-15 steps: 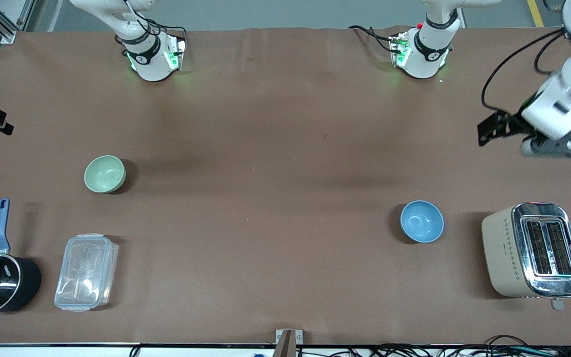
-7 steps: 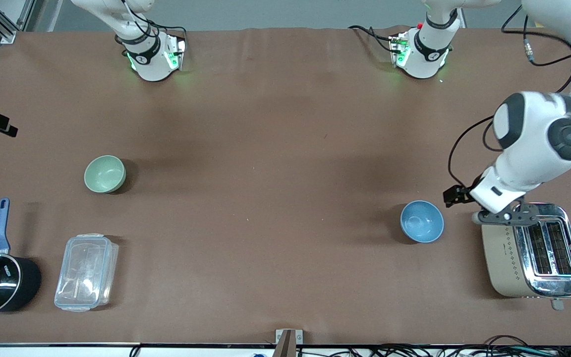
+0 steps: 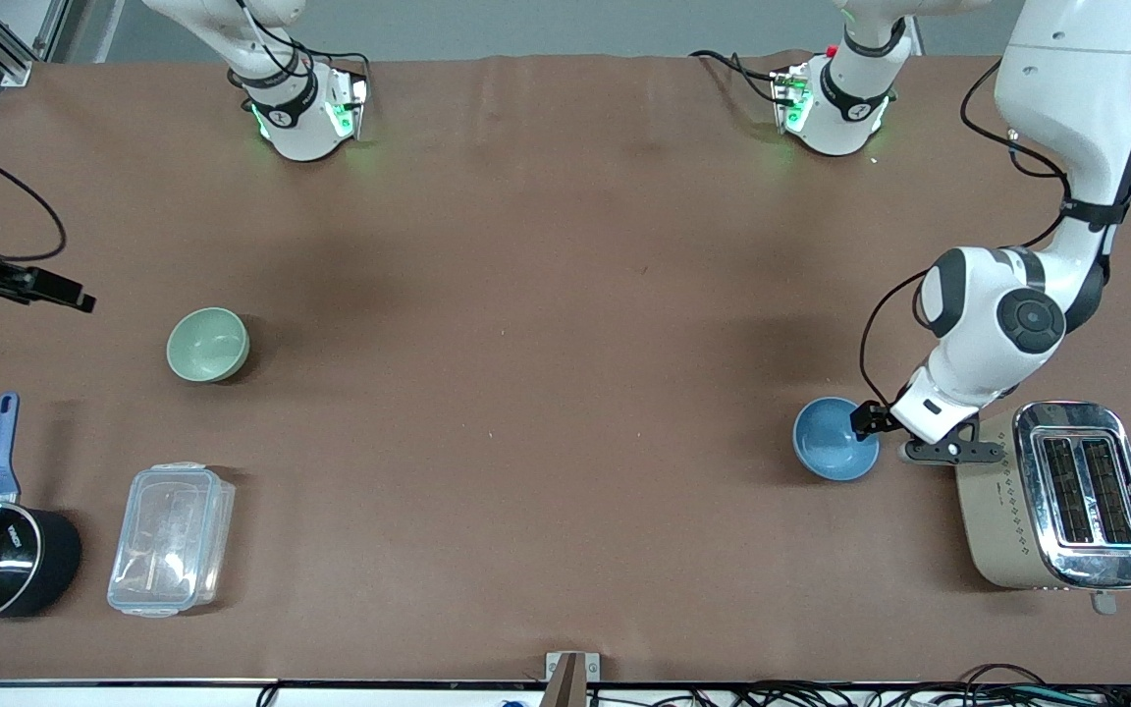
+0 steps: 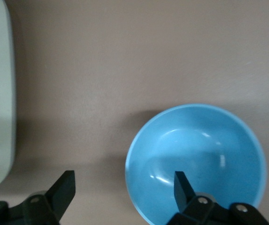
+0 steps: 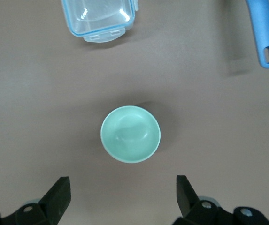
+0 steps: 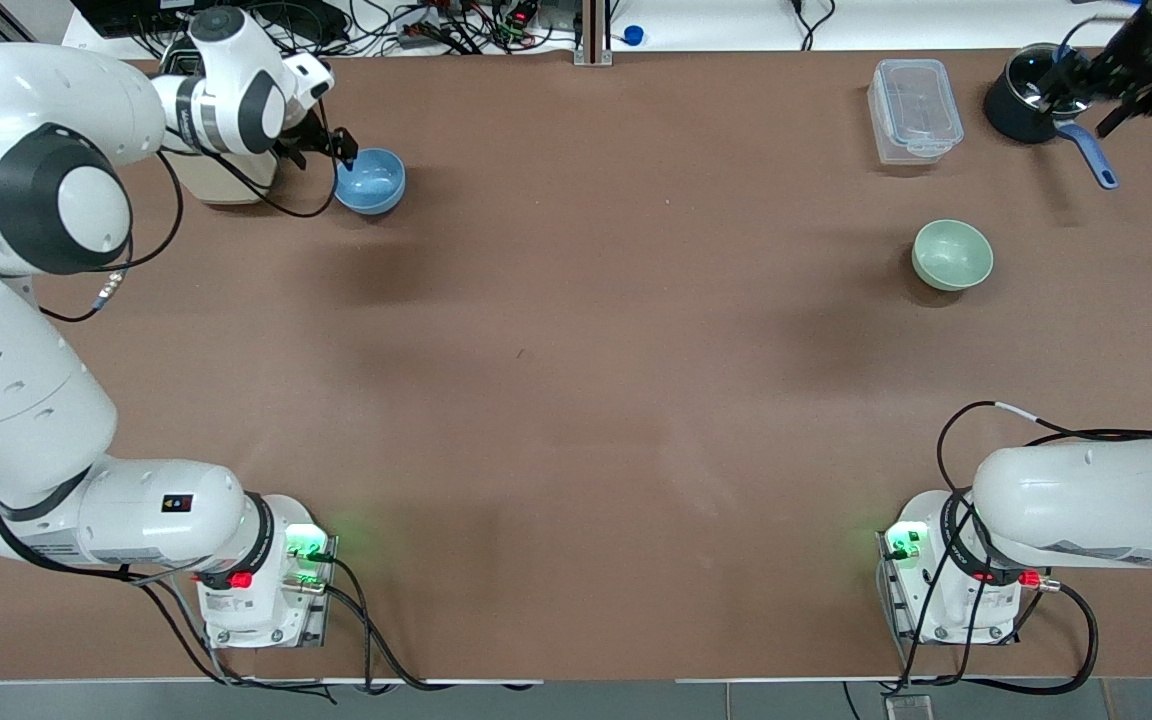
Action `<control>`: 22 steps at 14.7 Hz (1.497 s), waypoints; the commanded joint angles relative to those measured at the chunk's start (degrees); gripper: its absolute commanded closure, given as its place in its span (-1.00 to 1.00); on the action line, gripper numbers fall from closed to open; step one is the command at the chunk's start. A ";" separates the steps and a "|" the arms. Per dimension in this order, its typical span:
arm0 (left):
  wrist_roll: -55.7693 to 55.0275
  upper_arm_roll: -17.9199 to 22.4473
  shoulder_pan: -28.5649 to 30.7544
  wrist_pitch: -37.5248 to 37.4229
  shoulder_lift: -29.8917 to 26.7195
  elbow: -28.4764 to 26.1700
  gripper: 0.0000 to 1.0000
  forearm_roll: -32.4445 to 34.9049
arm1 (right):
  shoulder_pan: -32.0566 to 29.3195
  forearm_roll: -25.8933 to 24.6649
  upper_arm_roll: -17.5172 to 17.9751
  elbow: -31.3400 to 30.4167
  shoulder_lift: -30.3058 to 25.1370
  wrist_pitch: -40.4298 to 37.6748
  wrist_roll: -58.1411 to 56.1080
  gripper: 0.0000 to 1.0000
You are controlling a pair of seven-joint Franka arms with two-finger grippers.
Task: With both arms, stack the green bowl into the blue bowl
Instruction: 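Grasp the blue bowl with the left gripper while the right gripper grasps the green bowl, then slide the blue bowl toward the green bowl with the left gripper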
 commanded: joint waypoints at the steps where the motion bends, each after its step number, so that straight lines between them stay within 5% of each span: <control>1: -0.47 -0.34 0.22 0.44 0.71 -0.07 -0.36 0.95 | -2.24 1.04 0.69 -8.03 0.10 8.13 -1.87 -0.98; 2: -0.64 -0.43 0.31 0.35 1.06 0.02 -0.18 0.86 | -2.77 1.04 0.69 -9.62 1.58 10.94 -2.66 -0.98; 4: -1.17 -0.43 -0.48 0.35 2.20 0.72 0.51 0.95 | -3.48 1.30 0.69 -10.34 4.75 12.72 -2.93 -0.97; 8: -2.14 -0.61 -1.62 0.35 3.96 2.66 1.00 0.95 | -4.01 1.74 0.78 -10.25 11.42 14.39 -5.12 -0.92; 11: -5.81 -2.62 -3.38 -2.98 3.53 5.55 1.00 0.25 | -5.41 5.42 0.78 -10.34 16.52 16.06 -10.82 -0.87; 14: -16.25 -9.02 -4.00 -10.09 2.65 10.20 1.00 0.25 | -6.55 11.22 0.78 -10.34 20.40 17.47 -18.20 -0.75; 16: -25.65 -13.68 -4.78 -11.60 2.99 12.06 1.00 0.42 | -6.64 12.64 0.78 -10.33 21.02 17.82 -19.80 -0.34; 18: -33.66 -14.94 -9.24 -11.52 4.39 13.90 1.00 0.34 | -6.64 12.64 0.78 -10.34 21.02 17.74 -21.29 0.51; 22: -47.56 -14.50 -19.88 -11.52 9.84 19.96 1.00 1.04 | -6.56 12.82 0.78 -10.25 20.94 17.21 -23.06 0.98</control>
